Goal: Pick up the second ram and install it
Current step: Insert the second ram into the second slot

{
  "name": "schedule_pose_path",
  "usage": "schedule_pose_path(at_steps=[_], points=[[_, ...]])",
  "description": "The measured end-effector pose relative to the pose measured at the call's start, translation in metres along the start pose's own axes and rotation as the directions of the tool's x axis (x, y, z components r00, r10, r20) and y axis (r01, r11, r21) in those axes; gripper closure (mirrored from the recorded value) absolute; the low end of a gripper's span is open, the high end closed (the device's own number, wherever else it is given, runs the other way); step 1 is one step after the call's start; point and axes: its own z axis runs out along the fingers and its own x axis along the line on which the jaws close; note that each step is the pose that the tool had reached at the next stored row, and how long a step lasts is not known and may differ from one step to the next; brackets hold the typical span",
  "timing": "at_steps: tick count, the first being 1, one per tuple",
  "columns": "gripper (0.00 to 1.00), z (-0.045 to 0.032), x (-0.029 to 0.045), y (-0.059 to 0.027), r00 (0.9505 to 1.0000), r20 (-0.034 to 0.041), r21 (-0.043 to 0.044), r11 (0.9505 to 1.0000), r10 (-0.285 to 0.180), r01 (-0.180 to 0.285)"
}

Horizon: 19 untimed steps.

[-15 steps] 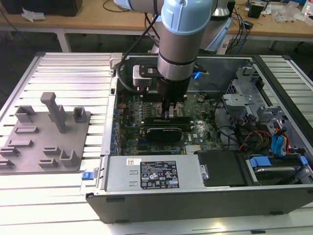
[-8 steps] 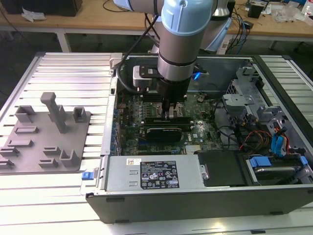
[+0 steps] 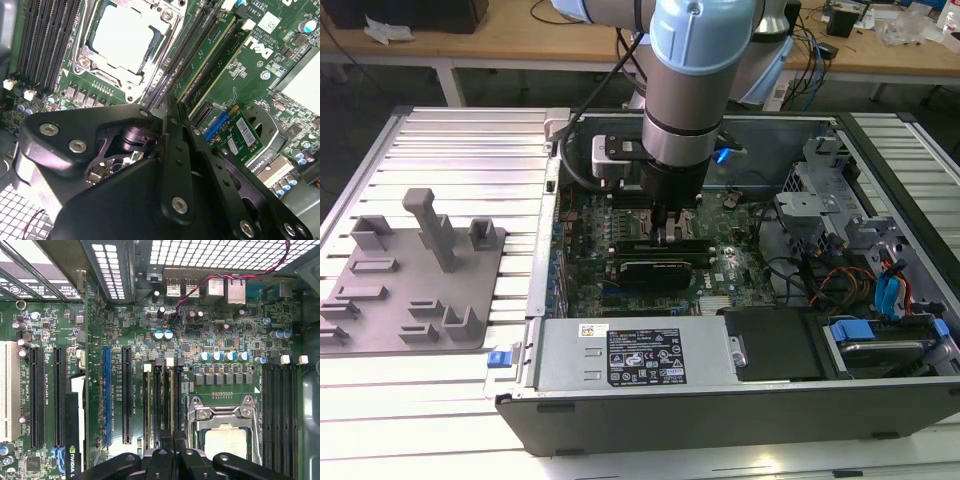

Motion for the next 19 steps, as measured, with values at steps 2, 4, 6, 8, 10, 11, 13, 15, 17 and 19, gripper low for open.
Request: schedule_pose_path(at_steps=[2, 4, 6, 8, 10, 11, 13, 15, 17, 19], points=[[0.91, 0.0005, 0.0001, 0.0000, 1.0000, -0.0001, -0.0001, 1.0000, 0.000, 0.000], [0.91, 0.0017, 0.0001, -0.0001, 1.0000, 0.0002, 0.0001, 1.0000, 0.000, 0.000], [0.91, 0.0040, 0.0004, -0.0001, 1.0000, 0.0000, -0.0001, 1.0000, 0.000, 0.000], [0.91, 0.0054, 0.0006, -0.0001, 1.0000, -0.0003, -0.0001, 1.0000, 0.000, 0.000], [0.91, 0.0056, 0.0006, -0.0001, 1.0000, 0.0000, -0.0001, 1.0000, 0.000, 0.000], [0.91, 0.0056, 0.0006, -0.0001, 1.0000, 0.0000, -0.0001, 1.0000, 0.000, 0.000], [0.91, 0.0058, 0.0005, -0.0001, 1.0000, 0.0007, -0.0001, 1.0000, 0.000, 0.000], [0.83, 0.0059, 0.0005, -0.0001, 1.0000, 0.0008, 0.0003, 1.0000, 0.000, 0.000], [0.83, 0.0042, 0.0005, -0.0001, 1.0000, -0.0002, -0.0002, 1.0000, 0.000, 0.000], [0.83, -0.0066, -0.0006, 0.0001, 1.0000, 0.0001, 0.0000, 1.0000, 0.000, 0.000]])
